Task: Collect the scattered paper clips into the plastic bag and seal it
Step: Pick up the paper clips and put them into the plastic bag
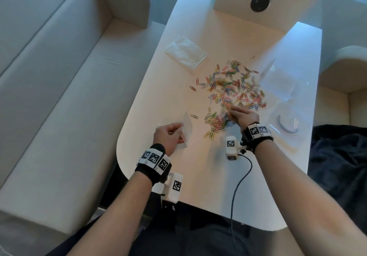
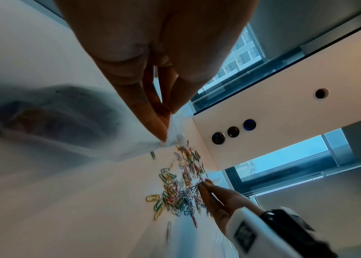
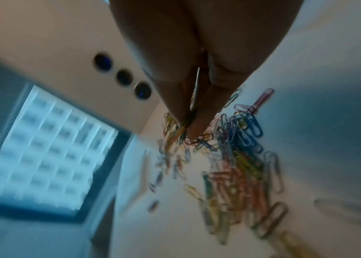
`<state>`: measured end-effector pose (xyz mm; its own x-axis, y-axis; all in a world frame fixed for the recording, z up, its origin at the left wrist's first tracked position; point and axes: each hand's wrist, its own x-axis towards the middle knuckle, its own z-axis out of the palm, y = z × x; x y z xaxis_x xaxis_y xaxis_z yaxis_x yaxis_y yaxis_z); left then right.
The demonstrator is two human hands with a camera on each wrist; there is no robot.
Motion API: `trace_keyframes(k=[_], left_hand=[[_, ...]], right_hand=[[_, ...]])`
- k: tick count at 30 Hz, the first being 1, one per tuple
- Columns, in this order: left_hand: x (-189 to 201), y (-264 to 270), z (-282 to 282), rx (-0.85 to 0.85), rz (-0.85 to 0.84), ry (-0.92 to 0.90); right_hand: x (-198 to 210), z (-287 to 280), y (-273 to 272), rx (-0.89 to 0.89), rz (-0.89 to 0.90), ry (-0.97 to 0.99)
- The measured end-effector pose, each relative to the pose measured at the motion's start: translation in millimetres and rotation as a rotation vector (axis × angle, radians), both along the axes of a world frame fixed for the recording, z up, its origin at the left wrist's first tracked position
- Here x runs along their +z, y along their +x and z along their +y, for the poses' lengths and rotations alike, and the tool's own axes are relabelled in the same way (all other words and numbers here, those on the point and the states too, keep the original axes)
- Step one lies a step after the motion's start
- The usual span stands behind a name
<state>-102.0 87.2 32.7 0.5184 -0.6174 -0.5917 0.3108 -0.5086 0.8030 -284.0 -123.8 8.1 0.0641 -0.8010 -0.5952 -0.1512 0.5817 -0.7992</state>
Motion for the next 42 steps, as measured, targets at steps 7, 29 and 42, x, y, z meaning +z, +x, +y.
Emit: trace_keyframes(k=[7,29,42], left_hand=[[0.2,-21.7,-14.9,-0.04,-0.015,0.019],[17.2,-9.9,-6.1,-0.051,-0.147,-0.055],[13.4,27.5,9.6,0.087,-0.202,-0.005]], right_hand=[[50.0,60.1,9.4,-0.071,-0.568,0.328],[69.7,93.8,73.3,1.07,0.47,-0.611],[-31.7,63.0,91.3,1.799,0.901,-0.88]])
